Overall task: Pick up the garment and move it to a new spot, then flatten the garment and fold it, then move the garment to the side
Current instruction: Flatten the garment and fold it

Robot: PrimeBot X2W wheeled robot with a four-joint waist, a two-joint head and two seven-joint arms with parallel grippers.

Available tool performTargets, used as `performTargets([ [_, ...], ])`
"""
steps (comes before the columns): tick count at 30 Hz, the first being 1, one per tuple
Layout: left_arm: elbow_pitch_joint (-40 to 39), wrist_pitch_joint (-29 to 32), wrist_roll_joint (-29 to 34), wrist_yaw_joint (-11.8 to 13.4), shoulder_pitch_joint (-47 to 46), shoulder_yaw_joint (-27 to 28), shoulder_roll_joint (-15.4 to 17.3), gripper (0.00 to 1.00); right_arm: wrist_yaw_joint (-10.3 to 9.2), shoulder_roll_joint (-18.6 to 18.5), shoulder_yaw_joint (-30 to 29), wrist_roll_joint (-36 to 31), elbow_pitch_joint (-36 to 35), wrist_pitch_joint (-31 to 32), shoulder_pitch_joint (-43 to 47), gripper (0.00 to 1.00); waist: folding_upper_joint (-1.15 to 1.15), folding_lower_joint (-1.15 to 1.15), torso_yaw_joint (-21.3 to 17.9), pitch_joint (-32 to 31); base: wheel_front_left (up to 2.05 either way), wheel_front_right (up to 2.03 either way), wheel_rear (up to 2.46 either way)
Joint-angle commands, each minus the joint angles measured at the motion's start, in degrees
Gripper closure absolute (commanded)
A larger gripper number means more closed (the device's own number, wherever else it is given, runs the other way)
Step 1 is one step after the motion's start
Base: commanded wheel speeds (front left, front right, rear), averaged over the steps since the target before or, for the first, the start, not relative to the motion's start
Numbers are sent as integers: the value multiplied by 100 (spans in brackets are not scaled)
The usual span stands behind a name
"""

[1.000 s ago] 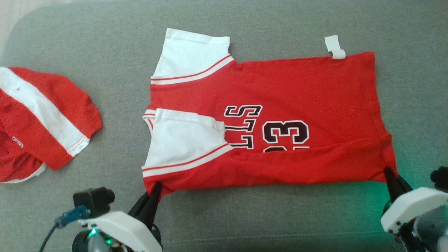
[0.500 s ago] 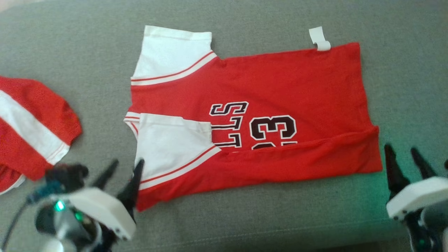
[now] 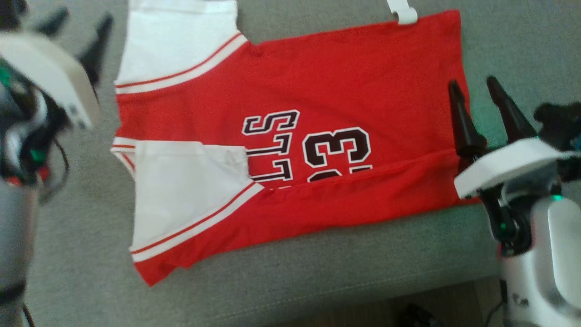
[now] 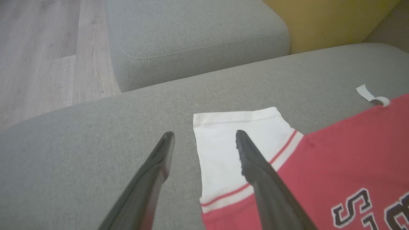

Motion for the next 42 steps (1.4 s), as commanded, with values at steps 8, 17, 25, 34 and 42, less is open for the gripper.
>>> performTargets([
  [8, 888, 484, 146, -287, -1393, -58, 417, 0, 37, -265, 646, 89, 153, -224, -787, 0, 0, -1, -469, 636, 0, 0, 0],
  [17, 1668, 697, 325, -220, -1849, -181, 540, 0, 37, -420, 1063, 152, 432, -328, -1290, 0, 0, -1, -676, 797, 0, 0, 0],
  [25, 2162, 621, 405, -228, -2047, -278, 580, 0, 37, -514, 1231, 220, 584, -353, -1457, 0, 0, -1, -860, 818, 0, 0, 0],
  [34, 2446, 453, 366, -308, -2103, -417, 449, 100, 37, -762, 1313, 196, 871, -129, -1793, 0, 0, -1, -841, 798, 0, 0, 0],
  [42, 2313, 109, 243, -400, -2175, -465, 263, 100, 37, -1267, 1399, 41, 1630, 365, -2542, 0, 0, -1, -531, 704, 0, 0, 0],
])
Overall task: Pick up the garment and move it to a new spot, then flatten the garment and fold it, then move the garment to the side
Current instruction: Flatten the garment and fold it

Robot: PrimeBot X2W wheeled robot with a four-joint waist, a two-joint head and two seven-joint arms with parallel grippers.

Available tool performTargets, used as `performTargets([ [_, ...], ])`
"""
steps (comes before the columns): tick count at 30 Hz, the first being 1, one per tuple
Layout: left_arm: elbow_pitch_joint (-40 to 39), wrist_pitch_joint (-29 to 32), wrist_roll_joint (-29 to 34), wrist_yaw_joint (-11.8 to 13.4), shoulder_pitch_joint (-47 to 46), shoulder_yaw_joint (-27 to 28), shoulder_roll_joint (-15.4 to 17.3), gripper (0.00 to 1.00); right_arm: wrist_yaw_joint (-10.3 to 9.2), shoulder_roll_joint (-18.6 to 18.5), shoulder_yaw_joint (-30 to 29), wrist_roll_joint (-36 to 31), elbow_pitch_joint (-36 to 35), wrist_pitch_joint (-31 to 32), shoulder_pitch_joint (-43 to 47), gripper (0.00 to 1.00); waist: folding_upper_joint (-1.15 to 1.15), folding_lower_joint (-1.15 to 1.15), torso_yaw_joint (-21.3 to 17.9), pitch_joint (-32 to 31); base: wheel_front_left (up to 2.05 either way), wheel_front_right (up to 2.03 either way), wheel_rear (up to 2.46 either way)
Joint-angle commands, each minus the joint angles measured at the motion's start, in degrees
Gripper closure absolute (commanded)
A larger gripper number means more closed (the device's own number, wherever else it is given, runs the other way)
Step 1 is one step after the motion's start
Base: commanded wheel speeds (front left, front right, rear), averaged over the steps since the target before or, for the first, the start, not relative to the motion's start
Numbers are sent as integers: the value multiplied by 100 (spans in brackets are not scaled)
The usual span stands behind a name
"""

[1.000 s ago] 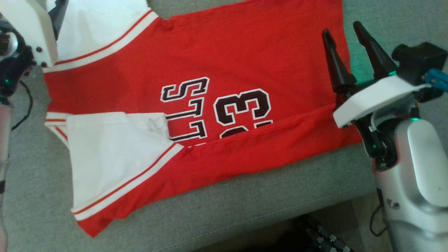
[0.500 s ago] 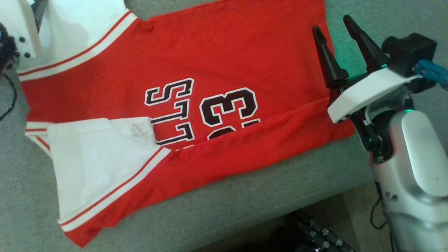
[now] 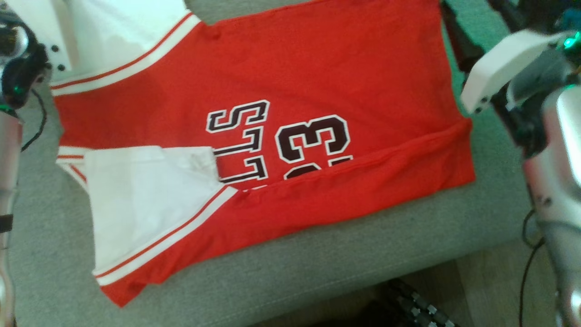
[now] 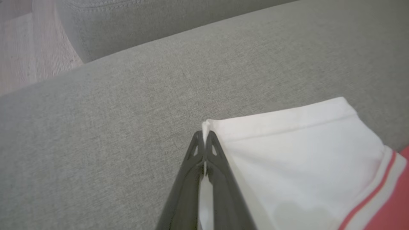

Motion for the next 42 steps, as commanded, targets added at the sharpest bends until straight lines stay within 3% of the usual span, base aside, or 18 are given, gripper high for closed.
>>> performTargets([
  [1, -266, -53, -42, -26, -260, 188, 202, 100, 37, -122, 75, -39, -100, 59, -136, 0, 0, 0, 118, -33, 0, 0, 0],
  [16, -1106, -358, -308, -122, 67, -64, -192, 100, 37, -857, 999, 413, 1502, 1132, -1346, 0, 0, 0, 827, -32, 0, 0, 0],
  [17, -1134, -365, -320, -125, 78, -77, -206, 100, 37, -888, 1062, 475, 1556, 1206, -1379, 6, 0, 0, 849, -32, 0, 0, 0],
  [20, -1204, -387, -350, -128, 99, -108, -243, 100, 37, -971, 1195, 675, 1666, 1342, -1470, 44, 0, 0, 902, -32, 0, 0, 0],
  [24, -1253, -421, -383, -129, 119, -130, -268, 100, 37, -1060, 1339, 895, 1754, 1405, -1548, 64, 0, 0, 957, -35, 0, 0, 0],
  [26, -1281, -439, -396, -125, 138, -133, -269, 100, 37, -1101, 1392, 962, 1777, 1304, -1586, 80, 0, 0, 973, -39, 0, 0, 0],
  [27, -1299, -456, -404, -124, 148, -128, -263, 100, 37, -1113, 1397, 980, 1786, 1214, -1601, 95, 0, 0, 976, -44, 0, 0, 0],
  [28, -1322, -485, -416, -124, 160, -117, -257, 100, 37, -1120, 1390, 983, 1797, 1098, -1616, 100, 0, 0, 978, -53, 0, 0, 0],
  [35, -1762, -844, -616, -47, 492, 112, -242, 100, 37, -1132, 1442, 1020, 1846, 315, -1517, 100, 0, 0, 968, -265, 0, 0, 0],
  [42, -3038, -1112, -863, 154, 1730, 377, -96, 100, 37, -1439, 1628, 1145, 1433, -278, -841, 100, 0, 0, 988, -599, 0, 0, 0],
])
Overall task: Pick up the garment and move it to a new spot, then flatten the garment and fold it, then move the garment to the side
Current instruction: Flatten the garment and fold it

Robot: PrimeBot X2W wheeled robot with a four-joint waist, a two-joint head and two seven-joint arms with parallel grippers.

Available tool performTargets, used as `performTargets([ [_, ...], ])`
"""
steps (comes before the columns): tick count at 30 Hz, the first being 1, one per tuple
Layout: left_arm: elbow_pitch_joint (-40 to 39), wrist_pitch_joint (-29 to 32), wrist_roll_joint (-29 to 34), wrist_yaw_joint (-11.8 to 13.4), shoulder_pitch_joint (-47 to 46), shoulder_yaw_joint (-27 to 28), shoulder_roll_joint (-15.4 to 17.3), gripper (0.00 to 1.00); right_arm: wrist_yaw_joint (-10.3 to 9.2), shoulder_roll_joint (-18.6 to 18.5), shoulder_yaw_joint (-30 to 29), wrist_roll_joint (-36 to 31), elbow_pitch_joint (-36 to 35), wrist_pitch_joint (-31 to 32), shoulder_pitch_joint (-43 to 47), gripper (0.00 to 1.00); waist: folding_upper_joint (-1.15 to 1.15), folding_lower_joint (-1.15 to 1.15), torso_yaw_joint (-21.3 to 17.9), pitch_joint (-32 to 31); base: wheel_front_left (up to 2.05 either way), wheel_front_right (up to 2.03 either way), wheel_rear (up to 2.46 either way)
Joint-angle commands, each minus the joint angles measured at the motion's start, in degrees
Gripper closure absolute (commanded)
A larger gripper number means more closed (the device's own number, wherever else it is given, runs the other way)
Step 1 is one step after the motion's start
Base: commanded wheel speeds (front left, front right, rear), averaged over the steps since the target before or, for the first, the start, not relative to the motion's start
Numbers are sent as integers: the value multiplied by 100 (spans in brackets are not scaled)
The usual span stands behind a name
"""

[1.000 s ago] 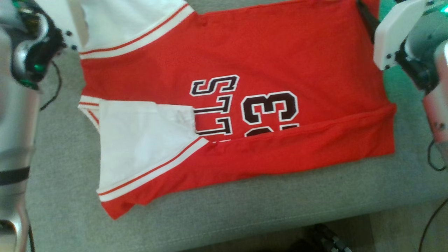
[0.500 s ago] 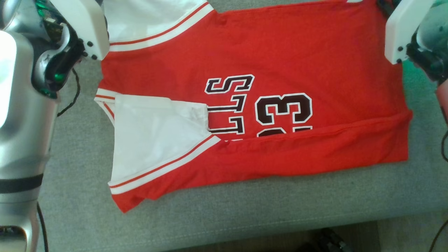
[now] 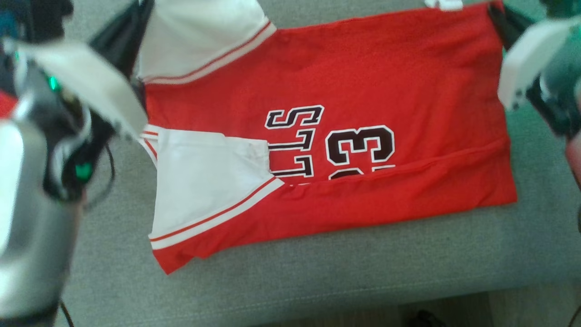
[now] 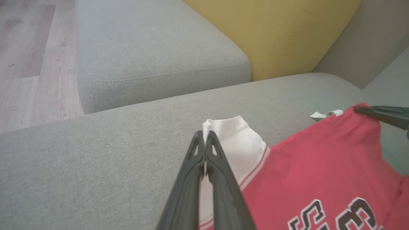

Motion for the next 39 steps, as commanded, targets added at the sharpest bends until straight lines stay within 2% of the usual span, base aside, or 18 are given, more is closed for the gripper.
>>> performTargets([
  [1, -650, -74, -73, 118, 346, 336, 259, 100, 37, -259, -1, 55, -295, -172, 359, 100, 0, 0, 31, -158, 0, 0, 0],
  [2, -650, -74, -73, 118, 346, 336, 259, 100, 37, -259, -1, 55, -295, -172, 359, 100, 0, 0, 31, -158, 0, 0, 0],
  [9, -2005, -340, -152, 545, 1945, 421, 162, 100, 37, -519, -272, 57, -973, -472, 1365, 100, 0, 0, 171, -492, 0, 0, 0],
  [15, -2469, -648, -255, 787, 3043, 303, -114, 100, 37, -624, -653, -26, -1663, -396, 2283, 100, 0, 0, 285, -650, 0, 0, 0],
  [24, -2229, -1059, -438, 836, 3835, 176, -397, 100, 37, -582, -1530, -211, -2535, -58, 3368, 100, 0, 0, 379, -757, 0, 0, 0],
  [31, -1734, -1291, -532, 798, 4039, 202, -467, 100, 37, -317, -2041, -354, -3108, 164, 4076, 100, 0, 0, 355, -820, 0, 0, 0],
  [35, -1477, -1343, -588, 779, 4116, 211, -480, 100, 37, -186, -2141, -423, -3232, 232, 4302, 100, 0, 0, 306, -877, 0, 0, 0],
  [36, -1411, -1361, -609, 775, 4131, 212, -496, 100, 37, -153, -2154, -440, -3242, 237, 4341, 77, 0, 0, 296, -895, 0, 0, 0],
  [37, -1338, -1376, -627, 778, 4149, 217, -508, 100, 37, -121, -2164, -459, -3241, 240, 4373, 58, 0, 0, 283, -919, 0, 0, 0],
  [39, -1192, -1412, -640, 789, 4193, 236, -511, 100, 37, -48, -2194, -489, -3234, 245, 4428, 11, 0, 0, 259, -971, 0, 0, 0],
])
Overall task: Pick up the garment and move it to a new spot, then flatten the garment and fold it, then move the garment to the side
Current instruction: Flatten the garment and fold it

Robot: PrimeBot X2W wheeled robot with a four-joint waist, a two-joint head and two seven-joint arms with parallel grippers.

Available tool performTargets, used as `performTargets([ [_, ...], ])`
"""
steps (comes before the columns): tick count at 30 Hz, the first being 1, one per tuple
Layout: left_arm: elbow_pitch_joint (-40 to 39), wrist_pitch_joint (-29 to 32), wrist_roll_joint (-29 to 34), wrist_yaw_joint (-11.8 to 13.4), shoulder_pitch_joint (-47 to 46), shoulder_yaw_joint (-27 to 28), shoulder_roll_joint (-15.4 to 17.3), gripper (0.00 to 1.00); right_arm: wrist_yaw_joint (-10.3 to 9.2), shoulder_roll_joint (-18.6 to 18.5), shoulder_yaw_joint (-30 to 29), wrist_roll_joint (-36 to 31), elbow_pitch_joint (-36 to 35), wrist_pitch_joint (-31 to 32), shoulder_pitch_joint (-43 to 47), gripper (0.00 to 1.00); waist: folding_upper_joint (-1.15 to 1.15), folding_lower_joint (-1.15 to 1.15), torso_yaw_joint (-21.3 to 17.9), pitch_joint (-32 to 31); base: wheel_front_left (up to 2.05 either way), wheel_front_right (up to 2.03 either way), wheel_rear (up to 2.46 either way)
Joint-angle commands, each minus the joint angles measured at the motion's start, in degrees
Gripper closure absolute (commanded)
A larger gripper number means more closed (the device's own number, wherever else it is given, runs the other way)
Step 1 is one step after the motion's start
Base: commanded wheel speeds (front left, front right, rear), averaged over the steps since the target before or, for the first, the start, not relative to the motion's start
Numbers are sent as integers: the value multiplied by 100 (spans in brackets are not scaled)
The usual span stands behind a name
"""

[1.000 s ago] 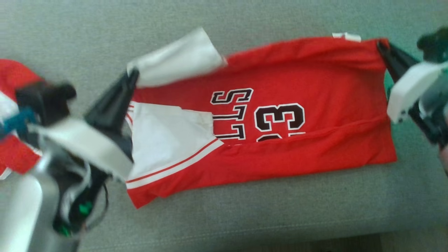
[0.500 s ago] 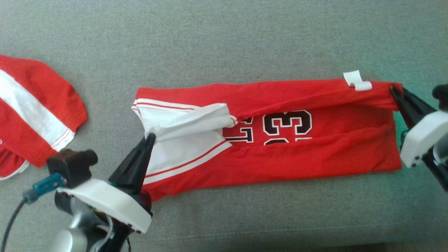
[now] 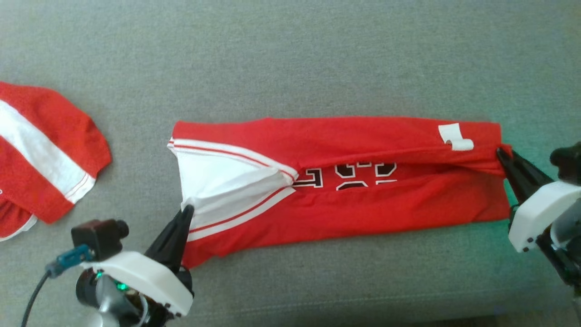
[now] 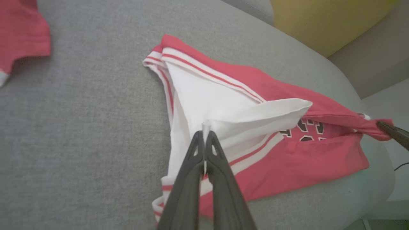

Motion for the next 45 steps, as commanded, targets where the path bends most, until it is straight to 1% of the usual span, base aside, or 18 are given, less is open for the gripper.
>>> performTargets([
  [1, -92, -79, -29, -19, -47, 268, 36, 100, 37, -79, -47, -61, -179, -10, 79, 0, 0, 0, -25, -56, 0, 0, 0],
  [2, -45, -115, -14, -25, -23, 272, 48, 68, 37, -46, -72, -72, -170, -22, 107, 0, 0, 0, -35, -89, 0, 0, 0],
  [3, -13, -151, -4, -31, 4, 272, 50, 21, 37, -19, -97, -79, -162, -40, 141, 0, 0, 0, -41, -122, 0, 0, 0],
  [4, 0, -194, -6, -33, 33, 273, 37, 0, 37, 13, -138, -84, -156, -65, 181, 0, 0, 0, -43, -159, 0, 0, 0],
  [9, -91, -373, 37, -12, 167, 243, -33, 0, 37, 143, -354, -92, -180, -159, 407, 0, 0, 0, -39, -315, 0, 0, 0],
  [16, -321, -746, 289, 112, 269, 211, -127, 0, 37, 468, -867, -169, -393, -231, 672, 0, 0, 0, -53, -508, 0, 0, 0],
  [20, -238, -876, 441, 153, 131, 169, -164, 0, 37, 745, -1059, -360, -392, -35, 483, 0, 0, 0, -91, -558, 0, 0, 0],
  [24, -128, -928, 494, 166, -53, 67, -285, 0, 37, 1014, -1051, -605, -211, 318, 157, 0, 0, 0, -114, -567, 0, 0, 0],
  [27, -36, -982, 541, 173, -169, -6, -364, 0, 37, 1113, -969, -715, 61, 556, -136, 0, 0, 0, -120, -537, 0, 0, 0],
  [30, 34, -1023, 574, 162, -261, -63, -411, 0, 37, 1126, -889, -822, 398, 728, -433, 0, 0, 0, -99, -497, 0, 0, 0],
  [34, 99, -1078, 620, 163, -352, -95, -434, 0, 37, 1119, -748, -804, 820, 1062, -691, 0, 0, 0, -30, -452, 0, 0, 0],
  [41, 153, -1177, 698, 207, -462, -85, -431, 0, 37, 912, -530, -597, 1208, 1585, -937, 0, 0, 0, 58, -388, 0, 0, 0],
  [45, 177, -1190, 720, 213, -546, -112, -448, 0, 37, 866, -493, -525, 1433, 1794, -1116, 0, 0, 0, 72, -353, 0, 0, 0],
])
